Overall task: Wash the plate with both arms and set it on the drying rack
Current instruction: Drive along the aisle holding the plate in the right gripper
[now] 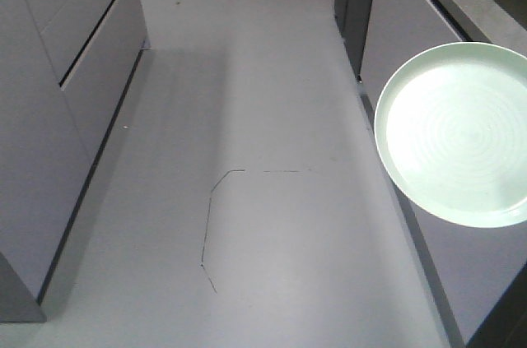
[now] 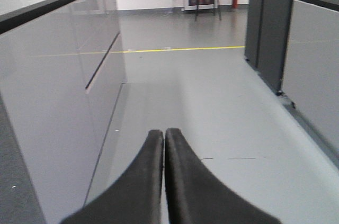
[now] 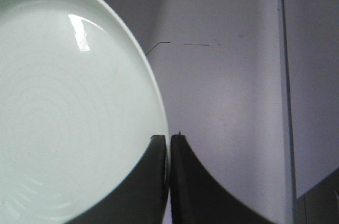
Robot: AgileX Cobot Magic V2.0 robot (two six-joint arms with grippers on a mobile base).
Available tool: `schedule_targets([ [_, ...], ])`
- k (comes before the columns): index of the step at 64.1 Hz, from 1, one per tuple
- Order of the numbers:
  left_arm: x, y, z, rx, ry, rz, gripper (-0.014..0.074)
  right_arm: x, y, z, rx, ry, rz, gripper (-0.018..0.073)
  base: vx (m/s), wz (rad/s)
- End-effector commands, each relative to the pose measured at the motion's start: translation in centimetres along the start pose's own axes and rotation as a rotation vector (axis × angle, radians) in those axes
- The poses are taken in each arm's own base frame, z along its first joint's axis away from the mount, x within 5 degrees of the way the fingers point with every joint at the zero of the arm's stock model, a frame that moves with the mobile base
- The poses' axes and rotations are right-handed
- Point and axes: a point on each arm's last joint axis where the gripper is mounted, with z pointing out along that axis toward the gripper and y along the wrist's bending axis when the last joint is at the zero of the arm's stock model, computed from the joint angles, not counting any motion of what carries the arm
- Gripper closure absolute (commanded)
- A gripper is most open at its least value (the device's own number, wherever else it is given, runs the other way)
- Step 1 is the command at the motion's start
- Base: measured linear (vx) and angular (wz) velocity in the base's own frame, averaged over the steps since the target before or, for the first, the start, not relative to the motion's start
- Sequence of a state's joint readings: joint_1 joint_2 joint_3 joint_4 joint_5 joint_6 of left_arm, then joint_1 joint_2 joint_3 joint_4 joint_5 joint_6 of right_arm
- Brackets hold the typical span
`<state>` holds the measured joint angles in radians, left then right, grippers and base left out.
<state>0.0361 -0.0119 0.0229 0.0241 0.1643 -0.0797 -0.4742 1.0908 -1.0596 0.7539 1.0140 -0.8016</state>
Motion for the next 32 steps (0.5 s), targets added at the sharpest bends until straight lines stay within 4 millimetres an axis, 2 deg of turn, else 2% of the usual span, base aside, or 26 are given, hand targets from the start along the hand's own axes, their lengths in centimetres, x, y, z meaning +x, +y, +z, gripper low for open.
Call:
schedule_targets([
  [1, 0.05, -0.06, 0.02, 0.014, -0.062, -0.004, 0.0603, -1.1, 0.39, -1.0, 0.009, -0.086, -0.002, 0.0566, 0.1, 0.37],
  [32, 0.05, -0.06, 0.02, 0.014, -0.062, -0.004, 0.0603, -1.1, 0.39, -1.0, 0.009, -0.086, -0.002, 0.0566, 0.09, 0.35],
])
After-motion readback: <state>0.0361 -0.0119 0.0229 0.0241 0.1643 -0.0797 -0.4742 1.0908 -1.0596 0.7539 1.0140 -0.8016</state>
